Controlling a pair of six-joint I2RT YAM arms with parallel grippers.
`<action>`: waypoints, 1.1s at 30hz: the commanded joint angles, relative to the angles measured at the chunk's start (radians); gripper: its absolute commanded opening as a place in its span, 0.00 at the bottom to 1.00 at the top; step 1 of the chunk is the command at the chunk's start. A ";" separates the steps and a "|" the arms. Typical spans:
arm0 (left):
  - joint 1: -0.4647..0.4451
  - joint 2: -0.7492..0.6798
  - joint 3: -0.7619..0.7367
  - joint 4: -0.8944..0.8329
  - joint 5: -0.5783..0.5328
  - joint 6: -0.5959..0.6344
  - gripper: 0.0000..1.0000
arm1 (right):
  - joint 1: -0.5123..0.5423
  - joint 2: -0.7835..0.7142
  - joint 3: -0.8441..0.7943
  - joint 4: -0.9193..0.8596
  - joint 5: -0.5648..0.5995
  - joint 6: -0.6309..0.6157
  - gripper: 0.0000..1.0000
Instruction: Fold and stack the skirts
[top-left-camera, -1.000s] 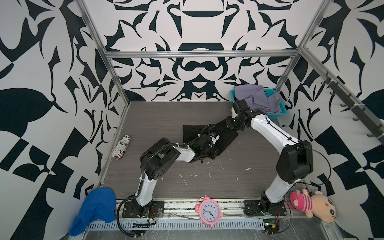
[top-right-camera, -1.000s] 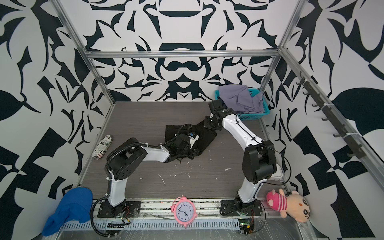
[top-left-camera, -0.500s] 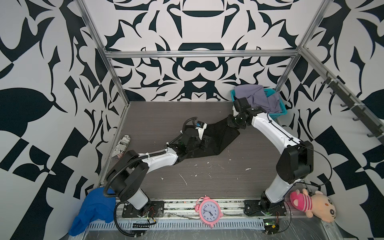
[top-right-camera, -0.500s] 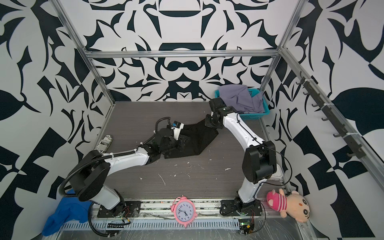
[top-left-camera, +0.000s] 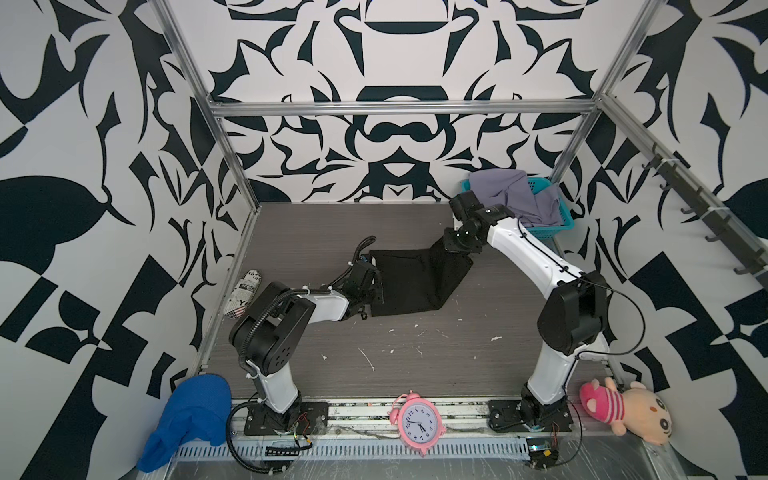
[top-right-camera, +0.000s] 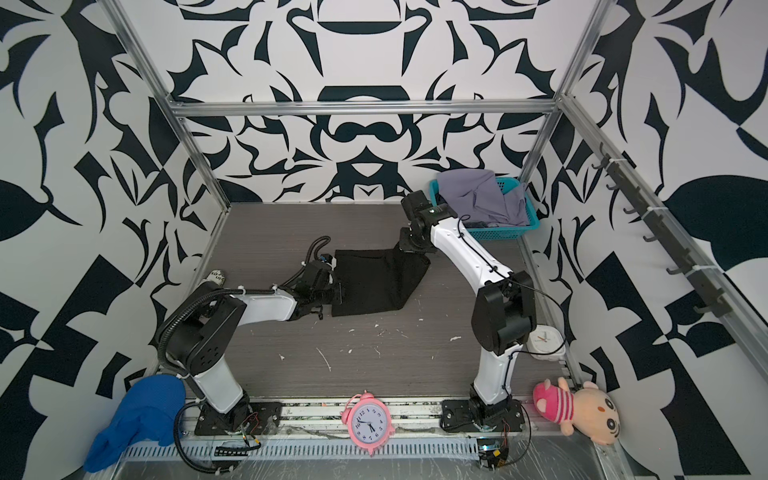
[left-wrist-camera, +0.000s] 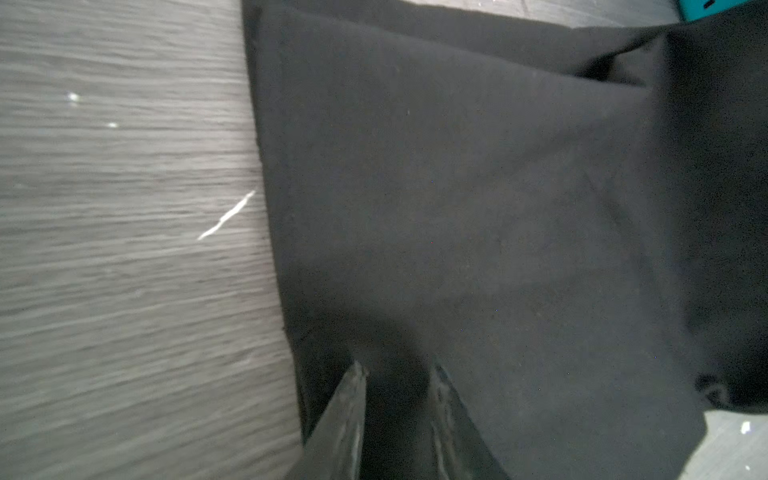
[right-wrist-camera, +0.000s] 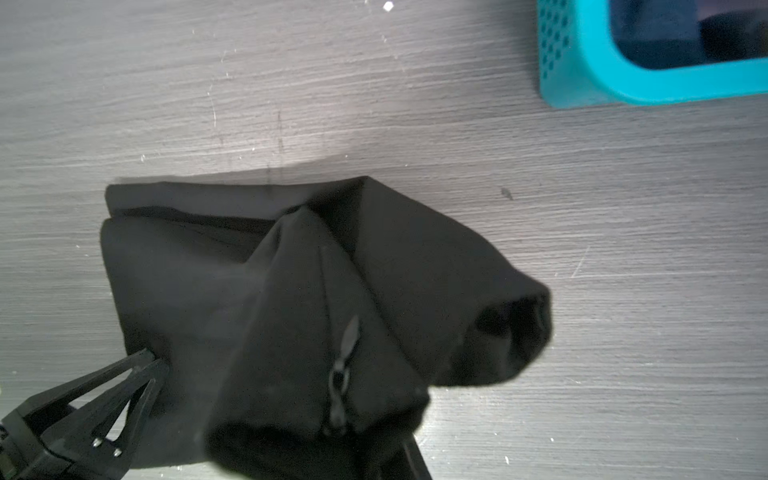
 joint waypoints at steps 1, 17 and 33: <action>-0.004 0.038 0.003 0.017 0.004 -0.024 0.28 | 0.033 0.012 0.084 -0.034 0.017 0.044 0.00; -0.013 -0.043 -0.071 0.089 -0.045 -0.016 0.27 | 0.234 0.268 0.417 -0.118 0.004 0.215 0.00; 0.160 -0.214 -0.178 -0.057 0.062 -0.252 0.75 | 0.264 0.307 0.473 -0.165 0.040 0.196 0.00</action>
